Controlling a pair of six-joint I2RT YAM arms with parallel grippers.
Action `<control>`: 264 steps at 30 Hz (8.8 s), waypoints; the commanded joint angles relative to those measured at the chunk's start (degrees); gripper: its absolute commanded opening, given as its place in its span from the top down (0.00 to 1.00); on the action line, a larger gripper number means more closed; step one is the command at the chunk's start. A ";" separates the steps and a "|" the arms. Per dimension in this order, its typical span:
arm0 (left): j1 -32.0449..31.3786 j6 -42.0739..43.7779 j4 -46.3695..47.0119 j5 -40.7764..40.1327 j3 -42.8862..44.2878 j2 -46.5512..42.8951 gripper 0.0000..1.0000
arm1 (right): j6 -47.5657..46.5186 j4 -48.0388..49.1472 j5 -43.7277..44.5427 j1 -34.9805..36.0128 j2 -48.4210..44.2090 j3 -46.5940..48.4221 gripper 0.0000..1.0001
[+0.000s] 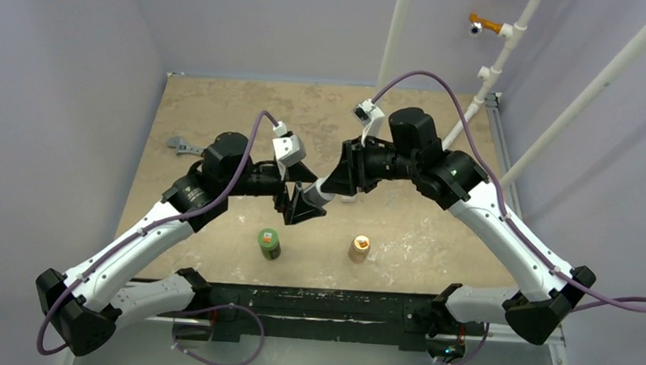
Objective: Sort the pills into containers
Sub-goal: Unscrew the lid of the pill bottle.
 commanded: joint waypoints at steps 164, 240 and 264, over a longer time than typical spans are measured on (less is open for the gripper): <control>-12.81 -1.50 21.63 -47.73 -5.57 2.46 1.00 | 22.36 25.10 19.30 -0.53 1.76 -3.41 0.28; -10.55 3.89 11.45 -44.96 1.40 -3.54 1.00 | 16.66 24.82 21.08 3.19 1.97 3.84 0.13; -11.07 2.55 11.79 -44.47 1.10 -1.66 1.00 | 16.83 23.96 23.32 5.06 3.86 5.03 0.57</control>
